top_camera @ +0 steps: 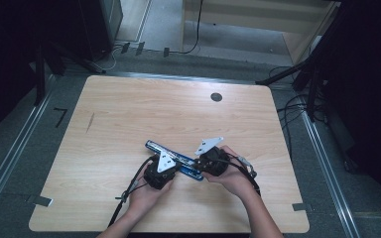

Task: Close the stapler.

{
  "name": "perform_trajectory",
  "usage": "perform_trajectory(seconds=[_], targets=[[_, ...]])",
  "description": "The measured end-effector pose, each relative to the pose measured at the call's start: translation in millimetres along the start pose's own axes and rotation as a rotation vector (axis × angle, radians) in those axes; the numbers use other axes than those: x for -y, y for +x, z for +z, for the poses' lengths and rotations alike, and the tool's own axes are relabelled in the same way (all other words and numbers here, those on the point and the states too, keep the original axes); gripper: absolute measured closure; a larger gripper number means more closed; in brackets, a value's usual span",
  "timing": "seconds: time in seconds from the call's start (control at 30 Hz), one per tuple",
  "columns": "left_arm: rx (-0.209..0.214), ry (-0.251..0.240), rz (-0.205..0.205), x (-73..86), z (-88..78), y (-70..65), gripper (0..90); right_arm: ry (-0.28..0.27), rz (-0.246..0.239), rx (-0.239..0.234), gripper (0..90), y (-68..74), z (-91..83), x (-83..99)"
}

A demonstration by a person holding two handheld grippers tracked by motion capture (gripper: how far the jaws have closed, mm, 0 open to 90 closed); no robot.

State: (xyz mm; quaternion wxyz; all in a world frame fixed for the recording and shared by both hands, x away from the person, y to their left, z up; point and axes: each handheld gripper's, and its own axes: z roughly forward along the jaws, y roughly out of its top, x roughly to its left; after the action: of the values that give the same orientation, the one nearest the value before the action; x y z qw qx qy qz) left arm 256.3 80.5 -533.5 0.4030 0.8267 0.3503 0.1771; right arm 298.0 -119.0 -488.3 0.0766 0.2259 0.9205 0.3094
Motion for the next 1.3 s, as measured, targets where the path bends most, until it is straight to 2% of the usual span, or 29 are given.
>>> perform_trajectory(seconds=[0.93, 1.3], targets=[[0.001, -0.001, -0.002, 0.0, 0.1, 0.2, 90.0, 0.001, -0.009, 0.005, 79.7, 1.2, 0.0, -0.3], [0.003, -0.002, -0.003, 0.0, 0.2, 0.2, 90.0, 0.004, 0.013, 0.004, 79.7, -2.3, -10.8, -0.2]])
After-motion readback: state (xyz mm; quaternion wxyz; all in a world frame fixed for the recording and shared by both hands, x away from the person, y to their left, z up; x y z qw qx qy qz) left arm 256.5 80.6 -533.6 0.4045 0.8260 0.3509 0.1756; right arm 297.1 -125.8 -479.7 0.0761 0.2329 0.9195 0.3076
